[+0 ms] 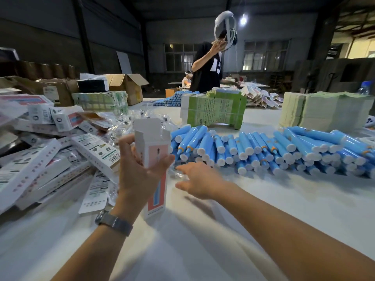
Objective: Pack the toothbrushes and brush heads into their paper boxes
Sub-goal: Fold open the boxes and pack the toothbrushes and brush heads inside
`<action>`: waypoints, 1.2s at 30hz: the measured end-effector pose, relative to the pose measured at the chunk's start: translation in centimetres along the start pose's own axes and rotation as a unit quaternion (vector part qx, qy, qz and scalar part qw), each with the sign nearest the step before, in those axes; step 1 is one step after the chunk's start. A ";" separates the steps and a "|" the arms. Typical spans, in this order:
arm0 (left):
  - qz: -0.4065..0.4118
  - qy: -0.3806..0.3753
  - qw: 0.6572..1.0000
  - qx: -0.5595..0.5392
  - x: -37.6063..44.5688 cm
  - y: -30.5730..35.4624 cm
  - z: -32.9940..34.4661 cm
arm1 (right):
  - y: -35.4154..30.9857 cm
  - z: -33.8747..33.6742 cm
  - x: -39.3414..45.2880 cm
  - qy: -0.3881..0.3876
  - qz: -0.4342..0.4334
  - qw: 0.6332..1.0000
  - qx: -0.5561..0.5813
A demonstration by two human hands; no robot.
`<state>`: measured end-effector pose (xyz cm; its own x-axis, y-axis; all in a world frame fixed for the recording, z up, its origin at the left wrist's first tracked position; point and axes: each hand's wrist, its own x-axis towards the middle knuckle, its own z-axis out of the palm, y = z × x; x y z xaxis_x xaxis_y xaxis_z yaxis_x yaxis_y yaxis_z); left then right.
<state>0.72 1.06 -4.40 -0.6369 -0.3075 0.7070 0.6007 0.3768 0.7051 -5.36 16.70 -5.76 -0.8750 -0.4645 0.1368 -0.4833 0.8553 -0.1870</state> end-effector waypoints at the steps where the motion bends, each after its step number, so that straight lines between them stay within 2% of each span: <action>1: 0.001 -0.002 1.000 -0.001 0.0 0.0 0.0 | -0.5 0.1 0.5 -0.005 0.004 1.000 -0.017; 4: -0.004 0.005 1.000 -0.007 0.0 0.0 0.0 | -1.3 0.6 1.7 0.000 0.023 0.999 -0.033; 7: -0.012 0.010 0.999 -0.032 -0.1 0.1 0.1 | -1.3 1.2 2.2 0.044 0.050 0.997 -0.033; 10: -0.012 0.002 0.998 -0.058 -0.4 0.5 0.5 | -0.8 1.0 1.8 0.054 0.078 0.995 0.002; 13: -0.003 -0.017 0.995 -0.103 -1.4 0.9 1.4 | 0.0 -0.7 0.7 0.027 0.076 0.996 0.023; 15: -0.002 -0.040 0.993 -0.111 -2.1 1.3 2.1 | 0.6 -2.7 -0.5 0.071 0.056 0.991 0.100; 16: 0.001 -0.051 0.992 -0.111 -2.5 1.5 2.4 | 0.9 -4.1 -1.4 0.120 0.047 0.976 0.178; 17: 0.004 -0.060 0.992 -0.111 -2.8 1.6 2.6 | 1.1 -5.4 -2.4 0.175 0.035 0.945 0.273; 19: 0.013 -0.073 0.991 -0.108 -3.2 1.8 3.0 | 1.0 -8.3 -4.7 0.277 -0.026 0.860 0.427; 21: 0.026 -0.084 0.991 -0.102 -3.6 2.0 3.2 | 0.4 -10.3 -6.8 0.331 -0.102 0.806 0.480; 24: 0.054 -0.080 0.992 -0.084 -4.2 2.4 3.6 | -1.0 -11.7 -8.8 0.374 -0.204 0.764 0.485; 26: 0.070 -0.072 0.992 -0.074 -4.4 2.4 3.7 | -1.7 -11.7 -9.3 0.378 -0.239 0.763 0.466; 31: 0.083 -0.064 0.990 -0.095 -4.2 2.2 3.9 | -2.9 -10.3 -9.3 0.383 -0.257 0.807 0.369; 36: 0.067 -0.068 0.988 -0.119 -4.0 2.1 3.9 | -3.0 -9.9 -9.3 0.434 -0.261 0.842 0.184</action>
<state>2.69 6.45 -5.99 -0.5936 -0.1417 0.7922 0.7701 0.1858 0.6103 4.52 20.68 3.16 -0.2654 -0.2747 0.9242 -0.9120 0.3824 -0.1482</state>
